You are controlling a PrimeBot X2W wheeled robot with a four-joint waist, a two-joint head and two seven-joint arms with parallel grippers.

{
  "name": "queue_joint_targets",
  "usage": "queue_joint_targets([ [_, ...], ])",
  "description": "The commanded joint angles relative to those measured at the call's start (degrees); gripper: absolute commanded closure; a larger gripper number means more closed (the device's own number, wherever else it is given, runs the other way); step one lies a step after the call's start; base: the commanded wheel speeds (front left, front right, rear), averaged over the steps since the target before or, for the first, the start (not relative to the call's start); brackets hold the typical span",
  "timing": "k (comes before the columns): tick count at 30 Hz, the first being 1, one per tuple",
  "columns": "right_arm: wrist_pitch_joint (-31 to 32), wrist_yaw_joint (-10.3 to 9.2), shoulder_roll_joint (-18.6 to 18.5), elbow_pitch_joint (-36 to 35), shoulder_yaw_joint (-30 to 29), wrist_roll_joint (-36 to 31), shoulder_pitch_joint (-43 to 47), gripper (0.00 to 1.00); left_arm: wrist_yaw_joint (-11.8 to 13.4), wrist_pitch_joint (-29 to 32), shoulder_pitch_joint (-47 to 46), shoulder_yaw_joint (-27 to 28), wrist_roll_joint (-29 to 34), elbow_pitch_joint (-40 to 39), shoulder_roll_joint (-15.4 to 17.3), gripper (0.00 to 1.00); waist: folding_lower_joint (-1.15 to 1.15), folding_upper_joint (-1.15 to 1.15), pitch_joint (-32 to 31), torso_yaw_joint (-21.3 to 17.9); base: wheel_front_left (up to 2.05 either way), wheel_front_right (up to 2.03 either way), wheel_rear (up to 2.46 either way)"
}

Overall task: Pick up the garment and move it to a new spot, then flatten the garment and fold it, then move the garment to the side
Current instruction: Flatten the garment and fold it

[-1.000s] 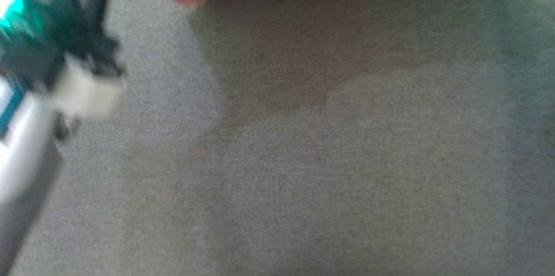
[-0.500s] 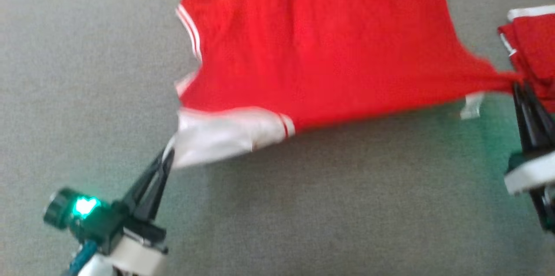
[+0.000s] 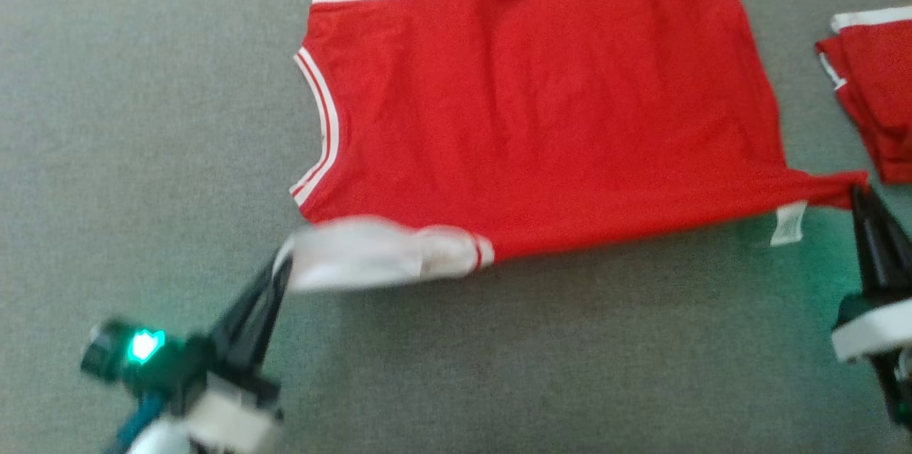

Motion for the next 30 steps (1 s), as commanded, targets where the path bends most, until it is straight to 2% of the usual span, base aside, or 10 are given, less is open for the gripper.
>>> queue_joint_targets([
  [1, 0.28, -0.04, -1.21, -1.07, -0.06, 0.21, -3.35, 1.00, -0.60, 0.20, -5.88, 2.70, 0.36, -0.19, 0.97, 1.00, 0.00, -0.01, 1.75, 0.31, 0.00, 0.00, 0.00],
  [14, 0.28, -0.04, -1.26, 8.30, 5.46, -0.50, -19.42, 1.00, -6.48, -0.47, -28.17, 0.72, 6.10, 12.42, -1.60, 1.00, 0.00, -0.01, 6.89, 0.52, 0.00, 0.00, 0.00],
  [24, -1.96, -0.04, -1.43, 15.74, 10.04, -0.09, -28.50, 1.00, -7.61, -1.68, -38.73, 0.63, 8.44, 21.99, -4.78, 1.00, 0.00, -0.01, 10.13, 0.32, 0.00, 0.00, 0.00],
  [25, -2.24, -0.04, -1.27, 16.40, 10.30, 0.04, -29.08, 0.69, -7.66, -1.73, -39.01, 0.64, 8.39, 22.87, -5.14, 0.58, 0.00, -0.01, 10.28, 0.31, 0.00, 0.00, 0.00],
  [26, -2.49, -0.04, -1.06, 17.03, 10.55, 0.14, -29.58, 0.00, -7.60, -1.77, -39.16, 0.72, 8.29, 23.74, -5.51, 0.00, 0.00, -0.01, 10.38, 0.28, 0.00, 0.00, 0.00],
  [30, -3.75, -0.04, -0.04, 18.34, 11.20, 0.91, -30.57, 0.00, -6.06, -1.87, -37.93, 1.88, 7.26, 25.64, -7.47, 0.00, 0.00, -0.01, 9.98, 0.21, 0.00, 0.00, 0.00],
])
